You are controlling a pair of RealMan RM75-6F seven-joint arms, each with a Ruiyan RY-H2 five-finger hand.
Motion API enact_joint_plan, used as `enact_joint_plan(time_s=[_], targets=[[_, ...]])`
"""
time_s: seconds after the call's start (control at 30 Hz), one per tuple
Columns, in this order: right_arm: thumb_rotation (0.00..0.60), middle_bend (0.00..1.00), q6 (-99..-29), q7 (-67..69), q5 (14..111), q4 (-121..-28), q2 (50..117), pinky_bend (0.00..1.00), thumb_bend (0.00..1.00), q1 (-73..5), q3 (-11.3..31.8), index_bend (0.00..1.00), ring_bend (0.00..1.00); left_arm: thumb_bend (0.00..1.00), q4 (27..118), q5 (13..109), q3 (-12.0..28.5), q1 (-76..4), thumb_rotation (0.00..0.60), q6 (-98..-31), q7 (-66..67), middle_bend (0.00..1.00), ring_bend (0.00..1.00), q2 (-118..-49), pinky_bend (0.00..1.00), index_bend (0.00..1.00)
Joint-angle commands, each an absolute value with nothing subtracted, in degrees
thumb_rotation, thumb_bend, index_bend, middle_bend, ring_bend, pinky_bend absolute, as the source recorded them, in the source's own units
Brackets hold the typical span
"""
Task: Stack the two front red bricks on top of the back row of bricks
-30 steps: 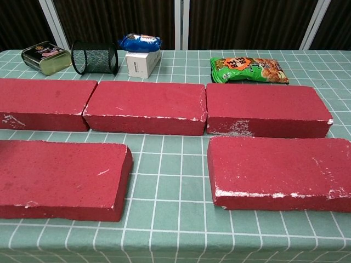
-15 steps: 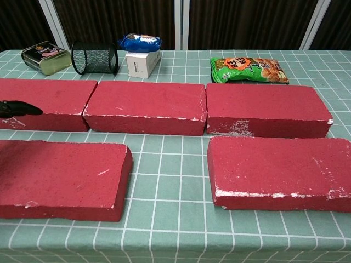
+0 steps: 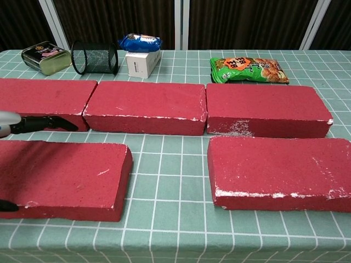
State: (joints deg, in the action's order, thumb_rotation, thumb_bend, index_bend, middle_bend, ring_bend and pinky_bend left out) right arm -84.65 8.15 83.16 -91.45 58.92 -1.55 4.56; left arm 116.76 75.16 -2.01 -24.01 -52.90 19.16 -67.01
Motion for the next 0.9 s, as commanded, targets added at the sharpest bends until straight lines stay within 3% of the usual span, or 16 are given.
enact_joint_plan(time_s=[0.03,0.9], targets=[[0.600,0.00,-84.65,8.47,83.19,-91.14,59.07,0.00,0.00,-1.57,4.58,0.00,0.00,0.00,117.61,73.68,-1.95,-24.90,0.600,-52.58,20.35,0.00,0.00,-67.76,0.00,0.04],[0.600,0.00,-84.38,9.84,82.86,-89.56,59.60,0.00,0.01,-1.54,4.59,0.00,0.00,0.00,114.77,65.98,-2.39,-29.55,0.600,-52.27,23.27,0.00,0.00,-72.86,0.00,0.04]])
